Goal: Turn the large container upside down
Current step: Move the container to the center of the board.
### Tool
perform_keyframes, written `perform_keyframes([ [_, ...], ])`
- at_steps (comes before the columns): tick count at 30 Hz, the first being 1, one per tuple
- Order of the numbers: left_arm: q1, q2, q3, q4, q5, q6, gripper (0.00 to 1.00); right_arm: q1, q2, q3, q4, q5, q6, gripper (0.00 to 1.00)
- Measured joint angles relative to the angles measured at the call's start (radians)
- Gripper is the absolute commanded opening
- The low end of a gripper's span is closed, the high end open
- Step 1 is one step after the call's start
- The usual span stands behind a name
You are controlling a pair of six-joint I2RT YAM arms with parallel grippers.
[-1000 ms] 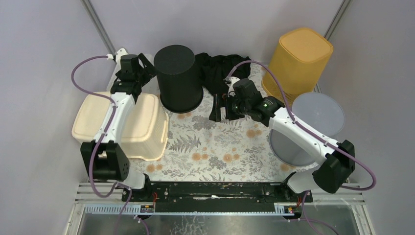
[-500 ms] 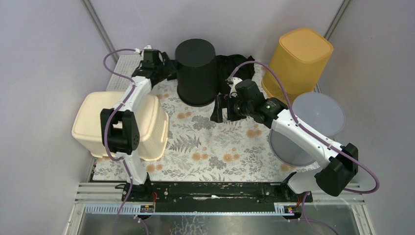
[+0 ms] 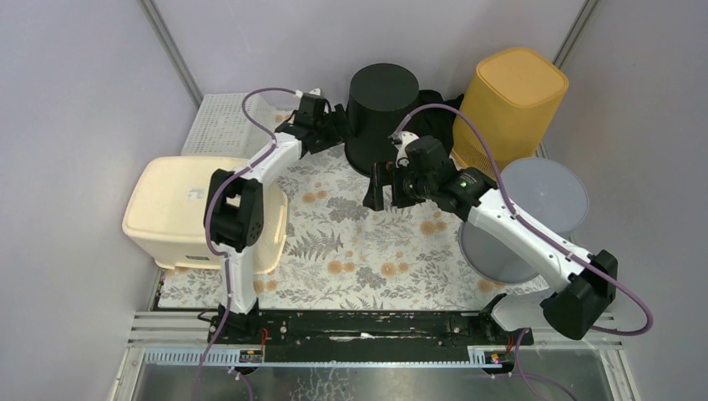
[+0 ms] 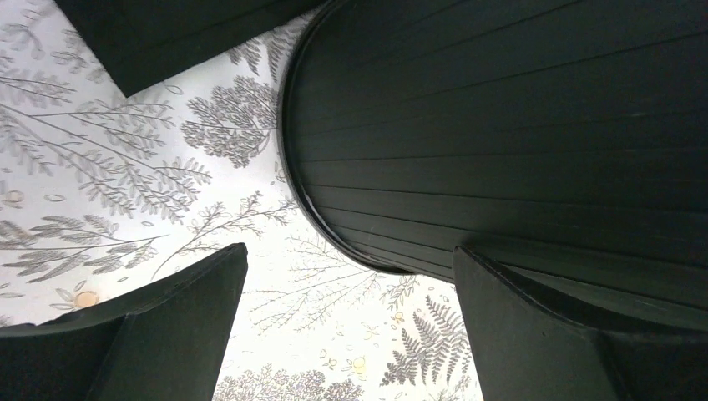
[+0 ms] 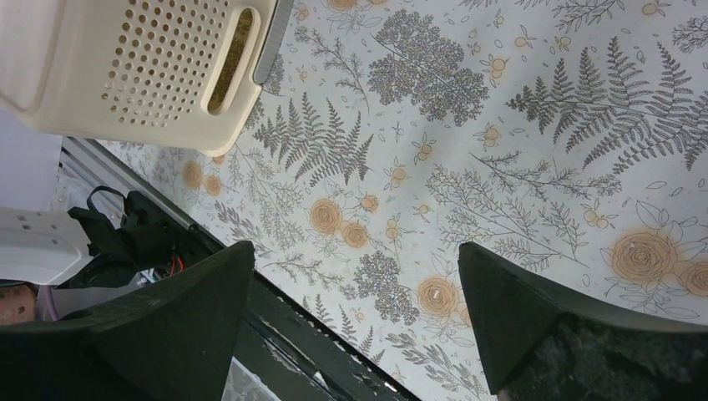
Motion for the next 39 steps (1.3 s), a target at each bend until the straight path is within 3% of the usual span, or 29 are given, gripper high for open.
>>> perform_keyframes([
  [6,-0.004,-0.007,-0.025,0.034,0.055,0.005,1.0,0.0,-0.049,-0.008,-0.004,0.0,0.001,1.0],
  [14,-0.003,-0.295,-0.077,0.044,0.061,0.021,1.0,0.01,-0.076,-0.11,0.034,-0.049,0.026,0.93],
  [19,-0.003,-0.492,-0.152,0.037,0.031,0.02,1.0,0.105,-0.014,-0.119,0.086,-0.06,0.055,0.93],
  [23,-0.002,-0.674,-0.22,-0.066,-0.007,0.021,1.0,0.235,0.09,-0.052,0.109,-0.056,0.054,0.93],
  [32,-0.001,-1.073,-0.154,-0.285,-0.011,0.023,1.0,0.45,0.258,0.124,0.243,-0.112,-0.007,0.9],
  [39,-0.001,-1.221,-0.076,-0.378,-0.011,0.004,1.0,0.523,0.417,0.266,0.374,-0.169,-0.031,0.84],
])
